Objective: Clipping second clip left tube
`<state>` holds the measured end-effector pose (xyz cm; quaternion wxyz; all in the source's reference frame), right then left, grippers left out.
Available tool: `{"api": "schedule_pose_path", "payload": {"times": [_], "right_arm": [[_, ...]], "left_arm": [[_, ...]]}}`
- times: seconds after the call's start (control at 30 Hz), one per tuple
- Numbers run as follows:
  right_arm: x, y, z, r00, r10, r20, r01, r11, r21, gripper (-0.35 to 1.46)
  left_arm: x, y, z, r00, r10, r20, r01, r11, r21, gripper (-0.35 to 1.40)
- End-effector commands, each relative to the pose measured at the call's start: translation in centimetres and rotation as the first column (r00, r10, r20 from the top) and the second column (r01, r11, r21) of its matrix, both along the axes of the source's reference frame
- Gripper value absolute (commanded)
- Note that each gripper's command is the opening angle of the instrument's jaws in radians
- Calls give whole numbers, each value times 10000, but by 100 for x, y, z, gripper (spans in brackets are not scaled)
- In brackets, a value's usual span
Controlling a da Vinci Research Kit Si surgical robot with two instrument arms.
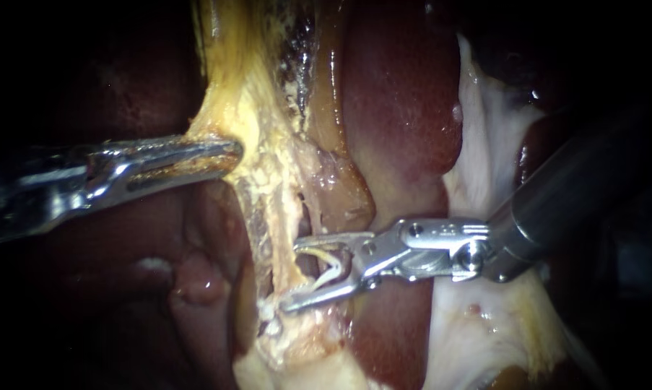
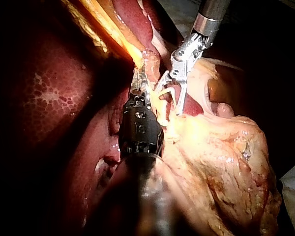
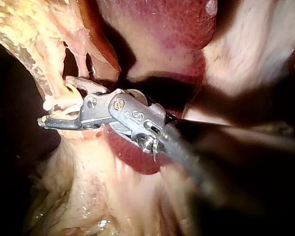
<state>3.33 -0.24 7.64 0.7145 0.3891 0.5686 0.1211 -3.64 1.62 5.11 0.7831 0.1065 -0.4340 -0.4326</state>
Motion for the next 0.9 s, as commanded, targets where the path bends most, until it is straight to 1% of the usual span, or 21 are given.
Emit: {"api": "schedule_pose_path", "payload": {"times": [0.03, 0.07, 0.1, 0.23, 0.4, 0.57, 0.6, 0.67, 0.73, 0.77, 0.8, 0.9], "right_arm": [[1, 0, -3, 9999, -50, -91, 51, 9999, 132, 55], [2, -1, -4, 9997, -129, -228, 134, 9997, 212, 54], [6, -1, -6, 9996, -124, -271, 129, 9997, 183, 54], [23, -3, -2, 9996, -112, -263, 116, 9998, 139, 54], [41, -9, 7, 9997, -116, -229, 118, 9999, 115, 53], [40, -10, 7, 9998, -95, -198, 102, 9993, 346, 46], [39, -9, 6, 9998, -71, -163, 77, 9992, 395, 43], [36, -9, 6, 9999, -1, -104, 6, 9991, 430, 30], [30, -9, 4, 10000, -12, -24, 13, 9979, 655, -15], [27, -8, 4, 10000, 42, 63, -47, 9961, 880, -35], [27, -6, 4, 9999, 70, 155, -85, 9951, 983, -35], [24, 0, 6, 9997, 135, 186, -153, 9949, 994, -35]], "left_arm": [[0, 0, 1, 10000, -1, -1, 1, 10000, 0, -35], [0, 0, 1, 10000, -2, -1, 2, 10000, 0, -35], [-1, 0, 1, 10000, -3, -2, 3, 10000, 0, -35], [-3, -1, 2, 10000, -16, -11, 16, 10000, -8, -35], [-6, -2, 3, 10000, -48, -43, 48, 10000, -32, -35], [-6, -2, 4, 10000, -49, -44, 49, 10000, -33, -35], [-6, -2, 4, 10000, -50, -44, 49, 10000, -33, -35], [-6, -2, 4, 10000, -49, -44, 49, 10000, -34, -35], [-6, -2, 4, 10000, -48, -43, 48, 10000, -34, -35], [-6, -2, 4, 10000, -48, -43, 48, 10000, -34, -35], [-6, -2, 4, 10000, -48, -43, 48, 10000, -34, -35], [-6, -2, 4, 10000, -48, -42, 47, 10000, -34, -35]]}}
